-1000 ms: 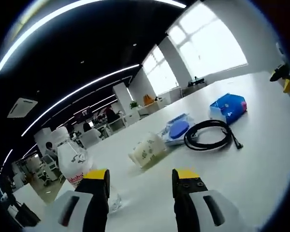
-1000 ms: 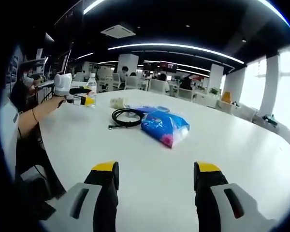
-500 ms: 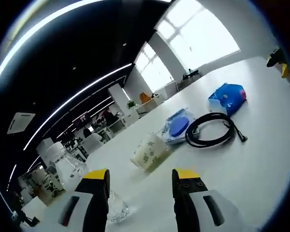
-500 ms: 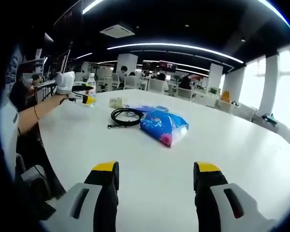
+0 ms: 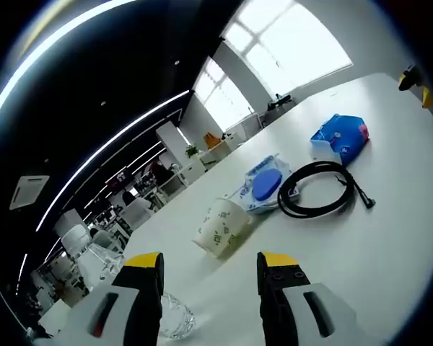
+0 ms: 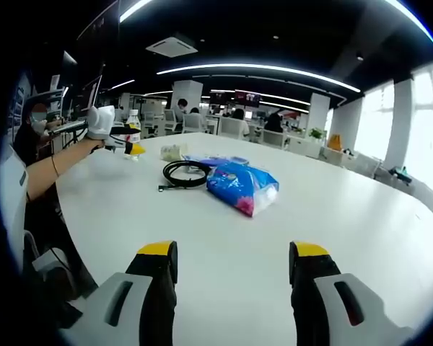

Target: Arrange the tabletop items into an orderly group along one side of the table until the central work area is clear of visible clutter.

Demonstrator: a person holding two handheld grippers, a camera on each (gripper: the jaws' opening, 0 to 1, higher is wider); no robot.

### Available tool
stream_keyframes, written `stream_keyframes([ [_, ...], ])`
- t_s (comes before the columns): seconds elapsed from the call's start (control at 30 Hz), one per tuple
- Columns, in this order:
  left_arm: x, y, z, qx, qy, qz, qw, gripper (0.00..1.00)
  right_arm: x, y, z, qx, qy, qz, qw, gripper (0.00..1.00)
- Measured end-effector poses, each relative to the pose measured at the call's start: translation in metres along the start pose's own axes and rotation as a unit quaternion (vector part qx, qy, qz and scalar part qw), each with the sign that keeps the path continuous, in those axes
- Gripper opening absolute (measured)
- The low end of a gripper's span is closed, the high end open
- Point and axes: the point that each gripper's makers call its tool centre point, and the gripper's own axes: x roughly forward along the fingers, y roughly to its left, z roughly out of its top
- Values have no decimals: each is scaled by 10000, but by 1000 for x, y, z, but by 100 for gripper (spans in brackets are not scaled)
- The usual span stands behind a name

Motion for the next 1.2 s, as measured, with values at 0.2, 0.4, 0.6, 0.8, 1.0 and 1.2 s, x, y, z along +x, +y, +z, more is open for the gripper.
stream_keyframes([
  [0.2, 3, 0, 0, 88, 22, -2, 10000, 51, 0, 0, -3, -2, 40, 6, 10000, 60],
  [0.4, 10, 1, 2, 201, 72, -8, 9998, 52, 0, 0, -3, -35, 57, 26, 10000, 60],
  [0.6, 15, 0, 4, 179, 90, -39, 9998, 52, 1, 0, -2, -32, 30, 42, 10000, 60],
  [0.8, 20, -3, 9, 306, 91, -82, 9995, 52, 2, -2, -1, -32, 20, 31, 10000, 60],
  [1.0, 25, -3, 10, 363, 109, -118, 9992, 52, 3, -3, -2, -59, 48, 27, 10000, 60],
  [1.2, 28, -6, 8, 456, 172, -222, 9986, 52, 3, -4, -3, -76, 72, 26, 9999, 60],
])
